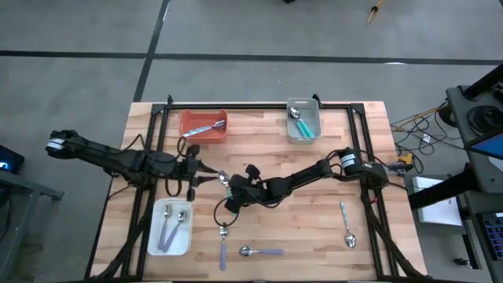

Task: Sort silverware by color (type)
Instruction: Put the light blue spoon into the gray bin

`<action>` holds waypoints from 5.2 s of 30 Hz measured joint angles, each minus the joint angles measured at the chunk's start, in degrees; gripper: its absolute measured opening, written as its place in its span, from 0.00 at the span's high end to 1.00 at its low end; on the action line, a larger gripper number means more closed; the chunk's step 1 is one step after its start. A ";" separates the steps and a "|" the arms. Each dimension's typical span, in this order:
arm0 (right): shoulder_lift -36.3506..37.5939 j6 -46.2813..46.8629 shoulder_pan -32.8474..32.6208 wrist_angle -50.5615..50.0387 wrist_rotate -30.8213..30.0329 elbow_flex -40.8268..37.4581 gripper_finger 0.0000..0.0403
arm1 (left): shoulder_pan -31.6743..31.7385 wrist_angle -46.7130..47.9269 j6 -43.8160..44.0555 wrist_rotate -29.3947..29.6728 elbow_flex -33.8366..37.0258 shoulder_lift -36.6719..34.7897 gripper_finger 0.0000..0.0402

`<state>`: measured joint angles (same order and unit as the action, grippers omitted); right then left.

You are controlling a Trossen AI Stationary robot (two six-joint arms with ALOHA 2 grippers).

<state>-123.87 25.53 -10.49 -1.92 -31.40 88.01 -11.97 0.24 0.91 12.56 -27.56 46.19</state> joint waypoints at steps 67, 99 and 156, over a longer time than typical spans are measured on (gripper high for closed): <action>-8.48 4.02 1.39 7.31 -0.51 0.96 0.49 | 0.00 -4.46 -0.42 0.45 -0.77 1.84 0.84; -3.21 -0.72 3.59 -9.61 4.64 1.03 0.49 | 0.00 0.97 3.05 0.41 -0.06 -4.13 0.84; 3.25 11.48 1.32 -23.24 3.46 -0.37 0.94 | 0.00 -2.74 2.83 0.41 -0.04 -4.15 0.84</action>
<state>-120.62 37.01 -9.16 -25.17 -27.94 87.64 -11.97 -2.50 3.74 12.97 -27.59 42.04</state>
